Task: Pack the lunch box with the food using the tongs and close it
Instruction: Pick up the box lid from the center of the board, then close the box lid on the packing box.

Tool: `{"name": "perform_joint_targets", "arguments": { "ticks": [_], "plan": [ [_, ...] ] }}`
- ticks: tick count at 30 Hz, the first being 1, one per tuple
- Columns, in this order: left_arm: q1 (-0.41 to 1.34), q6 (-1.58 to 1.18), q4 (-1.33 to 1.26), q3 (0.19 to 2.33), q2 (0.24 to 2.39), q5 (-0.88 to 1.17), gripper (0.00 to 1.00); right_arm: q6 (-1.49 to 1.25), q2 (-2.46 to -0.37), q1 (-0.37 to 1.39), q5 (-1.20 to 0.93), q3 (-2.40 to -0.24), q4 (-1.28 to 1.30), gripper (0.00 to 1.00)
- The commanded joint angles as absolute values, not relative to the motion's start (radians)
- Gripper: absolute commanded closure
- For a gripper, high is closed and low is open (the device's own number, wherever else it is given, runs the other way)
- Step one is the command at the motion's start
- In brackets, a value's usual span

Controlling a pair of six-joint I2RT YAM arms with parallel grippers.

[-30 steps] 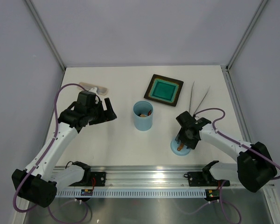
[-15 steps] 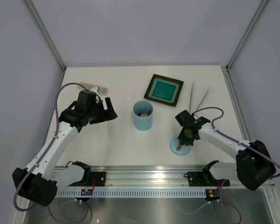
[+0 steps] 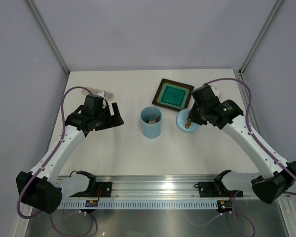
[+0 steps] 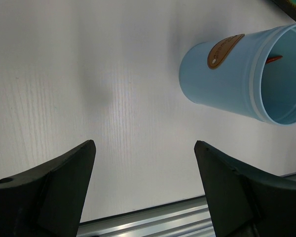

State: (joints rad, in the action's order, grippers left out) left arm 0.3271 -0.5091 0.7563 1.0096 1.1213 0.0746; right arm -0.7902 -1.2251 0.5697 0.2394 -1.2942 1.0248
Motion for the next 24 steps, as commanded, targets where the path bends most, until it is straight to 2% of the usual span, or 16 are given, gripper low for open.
{"name": "perform_joint_targets", "arguments": {
  "ticks": [1,8,13,24],
  "plan": [
    [0.322,-0.502,0.736,1.06,1.097,0.025,0.13,-0.599,-1.371,0.578,0.206,-1.57,1.141,1.0],
    [0.316,-0.52,0.739,1.016,1.074,0.028,0.13,-0.41,-1.633,0.592,0.085,-2.014,1.259,1.0],
    [0.314,-0.517,0.753,1.014,1.065,0.048,0.13,-0.361,-1.845,0.661,0.091,-2.27,1.38,1.0],
    [0.311,-0.505,0.781,1.025,1.039,0.017,0.13,-0.365,-2.012,0.727,0.04,-2.416,1.378,1.0]
  ]
}}
